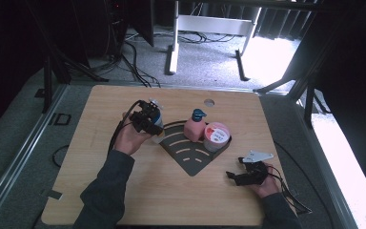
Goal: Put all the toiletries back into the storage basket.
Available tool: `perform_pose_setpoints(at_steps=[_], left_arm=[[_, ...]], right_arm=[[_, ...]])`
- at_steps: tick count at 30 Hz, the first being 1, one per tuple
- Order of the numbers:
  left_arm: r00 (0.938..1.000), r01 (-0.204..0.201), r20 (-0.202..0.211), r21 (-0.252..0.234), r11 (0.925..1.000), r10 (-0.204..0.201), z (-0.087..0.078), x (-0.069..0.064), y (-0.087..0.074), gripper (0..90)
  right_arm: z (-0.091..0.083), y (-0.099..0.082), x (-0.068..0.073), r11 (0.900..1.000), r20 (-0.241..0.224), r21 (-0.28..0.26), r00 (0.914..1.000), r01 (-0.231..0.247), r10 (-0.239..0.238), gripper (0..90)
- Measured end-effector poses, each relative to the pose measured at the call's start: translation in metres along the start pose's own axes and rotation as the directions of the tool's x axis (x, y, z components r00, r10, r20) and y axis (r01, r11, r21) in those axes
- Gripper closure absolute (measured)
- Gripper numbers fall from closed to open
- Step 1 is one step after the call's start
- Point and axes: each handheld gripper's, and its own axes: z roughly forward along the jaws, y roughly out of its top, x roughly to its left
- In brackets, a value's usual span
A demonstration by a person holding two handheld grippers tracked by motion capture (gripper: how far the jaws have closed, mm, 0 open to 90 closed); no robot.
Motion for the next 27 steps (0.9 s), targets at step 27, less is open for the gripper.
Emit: perform_pose_setpoints(at_steps=[27], left_arm=[[0.9998,0.004,-0.018,-0.017,0.9998,-0.004,0.014,-0.006,0.014,54.9]], right_arm=[[0.0,0.0,0.0,1.0,0.0,0.001,1.0,-0.001,0.001,16.6]])
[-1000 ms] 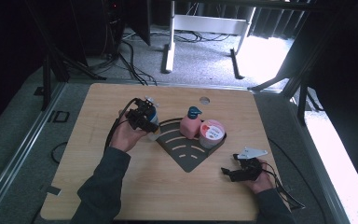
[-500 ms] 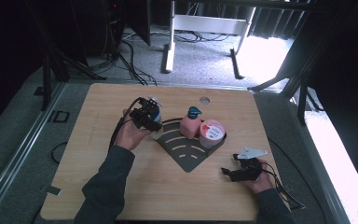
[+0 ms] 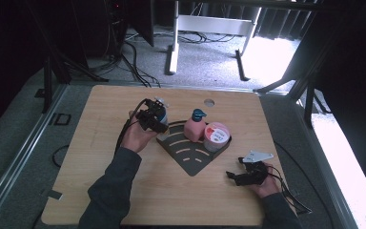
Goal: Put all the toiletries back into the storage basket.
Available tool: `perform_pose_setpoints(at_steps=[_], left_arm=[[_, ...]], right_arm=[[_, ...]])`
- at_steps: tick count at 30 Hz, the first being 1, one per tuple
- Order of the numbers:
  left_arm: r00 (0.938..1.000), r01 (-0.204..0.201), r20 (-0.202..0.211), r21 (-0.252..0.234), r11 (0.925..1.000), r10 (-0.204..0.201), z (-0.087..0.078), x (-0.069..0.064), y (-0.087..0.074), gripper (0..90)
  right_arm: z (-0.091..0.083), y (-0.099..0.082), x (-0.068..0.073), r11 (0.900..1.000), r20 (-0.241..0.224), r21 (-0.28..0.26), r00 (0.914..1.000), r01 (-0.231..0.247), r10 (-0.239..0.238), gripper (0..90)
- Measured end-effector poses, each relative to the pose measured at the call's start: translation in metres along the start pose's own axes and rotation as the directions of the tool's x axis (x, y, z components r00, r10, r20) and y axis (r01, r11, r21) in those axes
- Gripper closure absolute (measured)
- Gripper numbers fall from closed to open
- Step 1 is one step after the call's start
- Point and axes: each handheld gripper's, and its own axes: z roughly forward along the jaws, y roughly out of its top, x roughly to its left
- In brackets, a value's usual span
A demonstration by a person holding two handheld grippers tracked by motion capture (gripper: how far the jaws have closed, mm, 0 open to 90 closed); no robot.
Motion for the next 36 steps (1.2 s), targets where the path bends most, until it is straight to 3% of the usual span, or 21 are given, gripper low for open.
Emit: perform_pose_setpoints(at_steps=[26,36], left_arm=[[0.9996,-0.02,-0.018,-0.039,0.999,0.019,0.018,-0.007,0.012,54.9],[0.9997,-0.01,-0.023,-0.044,0.999,0.009,0.028,-0.009,0.017,54.8]], right_arm=[[0.0,0.0,0.0,1.0,0.0,0.0,1.0,0.0,0.0,16.6],[0.0,0.0,0.0,1.0,0.0,0.0,1.0,0.0,0.0,16.6]])
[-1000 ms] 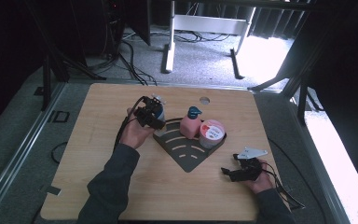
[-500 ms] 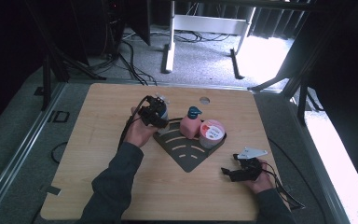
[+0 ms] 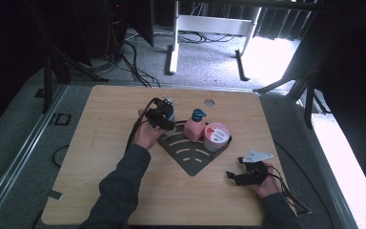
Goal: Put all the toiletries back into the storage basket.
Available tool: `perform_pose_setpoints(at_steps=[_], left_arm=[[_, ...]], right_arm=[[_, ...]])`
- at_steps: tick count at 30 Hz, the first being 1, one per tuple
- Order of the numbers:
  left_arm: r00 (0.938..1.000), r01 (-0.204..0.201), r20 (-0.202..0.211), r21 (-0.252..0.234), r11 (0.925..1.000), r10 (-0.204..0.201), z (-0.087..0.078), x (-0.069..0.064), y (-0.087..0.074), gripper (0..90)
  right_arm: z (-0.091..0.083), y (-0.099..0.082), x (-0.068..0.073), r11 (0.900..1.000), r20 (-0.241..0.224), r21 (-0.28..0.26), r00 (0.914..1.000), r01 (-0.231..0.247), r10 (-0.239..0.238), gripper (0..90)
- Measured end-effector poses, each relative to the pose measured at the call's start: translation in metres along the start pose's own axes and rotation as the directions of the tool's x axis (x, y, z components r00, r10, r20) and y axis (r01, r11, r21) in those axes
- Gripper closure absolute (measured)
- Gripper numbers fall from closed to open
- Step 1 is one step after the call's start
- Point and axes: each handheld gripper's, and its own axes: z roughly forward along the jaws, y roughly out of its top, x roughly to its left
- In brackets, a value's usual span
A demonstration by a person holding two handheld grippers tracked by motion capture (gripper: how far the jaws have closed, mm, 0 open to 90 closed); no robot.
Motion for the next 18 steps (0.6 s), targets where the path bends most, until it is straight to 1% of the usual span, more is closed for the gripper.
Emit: perform_pose_setpoints(at_steps=[8,10,12,14,18], left_arm=[[0.9999,0.01,-0.008,0.001,0.9999,-0.01,0.006,-0.001,0.003,54.8],[0.9999,0.008,-0.011,0.006,1.0,-0.008,0.007,-0.001,0.004,54.8],[0.9998,0.017,-0.01,0.0,0.9999,-0.017,0.008,0.0,0.005,54.8],[0.9998,0.02,-0.007,0.004,0.9998,-0.02,0.01,0.001,0.005,54.8],[0.9996,0.024,-0.014,0.01,0.9997,-0.024,0.013,0.001,0.005,54.8]], right_arm=[[0.0,0.0,0.0,1.0,0.0,0.0,1.0,0.0,0.0,16.5],[0.0,0.0,0.0,1.0,0.0,0.0,1.0,0.0,0.0,16.5],[0.0,0.0,0.0,1.0,0.0,0.0,1.0,0.0,0.0,16.5],[0.0,0.0,0.0,1.0,0.0,0.0,1.0,0.001,-0.001,16.5],[0.0,0.0,0.0,1.0,0.0,0.0,1.0,0.0,0.0,16.6]])
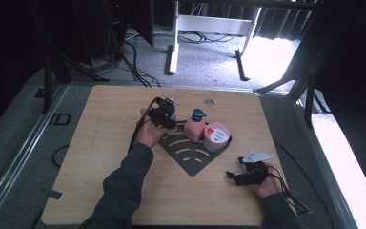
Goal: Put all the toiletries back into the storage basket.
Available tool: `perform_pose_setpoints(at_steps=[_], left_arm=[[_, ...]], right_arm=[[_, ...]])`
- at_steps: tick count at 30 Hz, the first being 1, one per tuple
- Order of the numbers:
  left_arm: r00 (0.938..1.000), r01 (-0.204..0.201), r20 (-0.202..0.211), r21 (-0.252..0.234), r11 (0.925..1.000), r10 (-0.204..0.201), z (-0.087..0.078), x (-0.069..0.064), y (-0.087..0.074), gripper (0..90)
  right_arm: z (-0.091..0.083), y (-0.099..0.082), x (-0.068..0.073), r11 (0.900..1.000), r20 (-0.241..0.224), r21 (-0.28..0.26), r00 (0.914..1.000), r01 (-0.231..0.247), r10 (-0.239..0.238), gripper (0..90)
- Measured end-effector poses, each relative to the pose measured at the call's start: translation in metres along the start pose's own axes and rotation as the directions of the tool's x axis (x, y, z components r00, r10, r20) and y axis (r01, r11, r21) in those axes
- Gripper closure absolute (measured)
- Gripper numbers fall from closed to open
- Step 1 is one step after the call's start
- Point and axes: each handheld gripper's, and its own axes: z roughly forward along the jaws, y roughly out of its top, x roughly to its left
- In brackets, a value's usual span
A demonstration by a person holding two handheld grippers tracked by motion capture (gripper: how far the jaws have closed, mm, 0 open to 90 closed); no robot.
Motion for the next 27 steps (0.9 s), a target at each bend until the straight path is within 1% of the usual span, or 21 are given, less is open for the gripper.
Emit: perform_pose_setpoints(at_steps=[6,12,19,27], left_arm=[[0.9998,0.018,-0.003,0.001,0.9998,-0.018,0.004,0.001,0.001,54.8],[0.9999,0.015,-0.003,0.003,0.9999,-0.015,0.006,0.0,0.002,54.8],[0.9997,0.023,0.003,0.002,0.9997,-0.023,0.009,0.0,0.003,54.8],[0.9998,0.022,0.004,0.002,0.9998,-0.022,0.014,-0.002,0.005,54.7]], right_arm=[[0.0,0.0,0.0,1.0,0.0,0.0,1.0,0.0,0.0,16.5],[0.0,0.0,0.0,1.0,0.0,0.0,1.0,0.001,-0.001,16.6],[0.0,0.0,0.0,1.0,0.0,0.0,1.0,0.0,0.0,16.5],[0.0,0.0,0.0,1.0,0.0,0.0,1.0,0.0,0.0,16.5]])
